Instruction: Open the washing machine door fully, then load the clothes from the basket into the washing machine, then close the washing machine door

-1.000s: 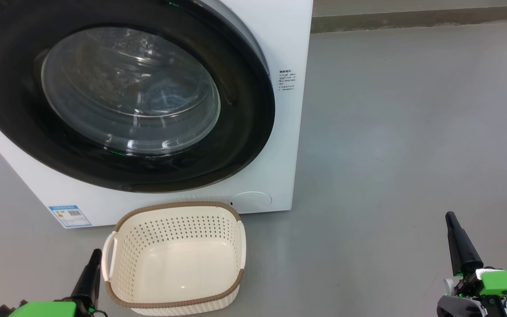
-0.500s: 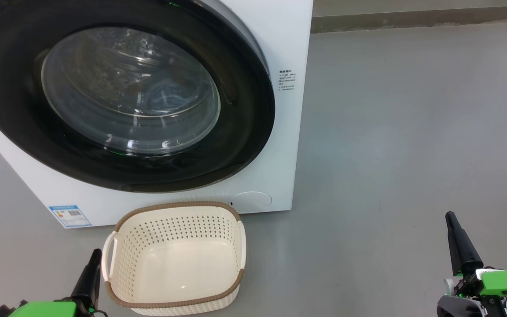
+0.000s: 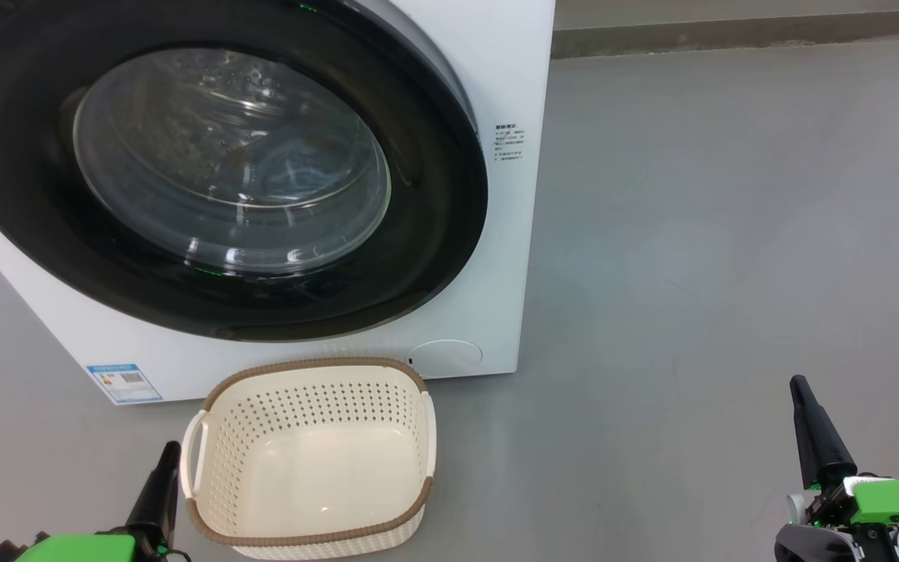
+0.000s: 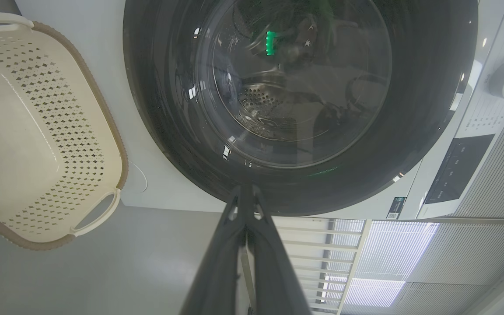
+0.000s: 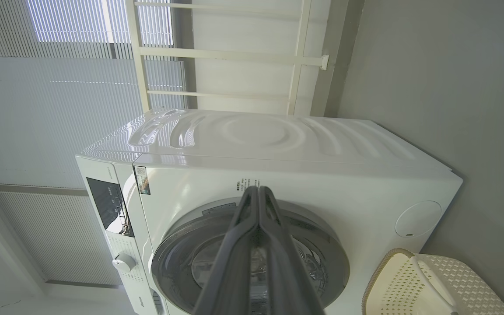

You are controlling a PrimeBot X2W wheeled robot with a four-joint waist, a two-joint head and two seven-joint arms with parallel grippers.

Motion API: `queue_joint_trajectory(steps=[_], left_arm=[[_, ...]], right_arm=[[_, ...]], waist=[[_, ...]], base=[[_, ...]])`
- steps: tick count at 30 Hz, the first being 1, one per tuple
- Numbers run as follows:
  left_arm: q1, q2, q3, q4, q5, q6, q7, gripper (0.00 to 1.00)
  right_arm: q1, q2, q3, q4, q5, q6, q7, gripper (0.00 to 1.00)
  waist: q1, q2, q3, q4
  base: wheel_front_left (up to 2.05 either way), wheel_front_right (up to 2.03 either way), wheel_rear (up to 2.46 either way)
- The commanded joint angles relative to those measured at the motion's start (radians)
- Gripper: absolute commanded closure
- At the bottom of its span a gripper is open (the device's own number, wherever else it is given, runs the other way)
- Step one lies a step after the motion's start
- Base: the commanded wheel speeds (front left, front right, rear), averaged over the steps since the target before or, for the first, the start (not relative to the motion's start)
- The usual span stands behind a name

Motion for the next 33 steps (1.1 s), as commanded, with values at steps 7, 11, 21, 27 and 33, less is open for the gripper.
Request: queue_joint_trajectory(steps=[7,11,21,27,33], left_arm=[[-0.048,0.012,0.030,-0.029,-0.007,0.000,0.007,1.00],[-0.048,0.012,0.030,-0.029,-0.007,0.000,0.007,1.00],[-0.048,0.012,0.030,-0.029,-0.007,0.000,0.007,1.00],[-0.048,0.012,0.030,-0.029,-0.007,0.000,0.007,1.00],[-0.048,0.012,0.030,-0.029,-0.007,0.000,0.007,1.00]], right_arm=[[-0.024,-0.002,0.016,-0.031,0.008,0.001,0.007,1.00],[-0.025,-0.002,0.016,-0.031,0.008,0.001,0.007,1.00],[-0.025,-0.002,0.016,-0.031,0.008,0.001,0.007,1.00],[-0.025,-0.002,0.016,-0.031,0.007,0.001,0.007,1.00],[-0.025,-0.002,0.016,-0.031,0.007,0.001,0.007,1.00]], waist=[[0.0000,-0.0001,0.000,0.000],[0.0000,-0.0001,0.000,0.000],[0.0000,-0.0001,0.000,0.000],[0.0000,-0.0001,0.000,0.000],[0.0000,-0.0001,0.000,0.000]], base=[[0.00,0.00,0.00],[0.00,0.00,0.00],[0.00,0.00,0.00],[0.00,0.00,0.00],[0.00,0.00,0.00]])
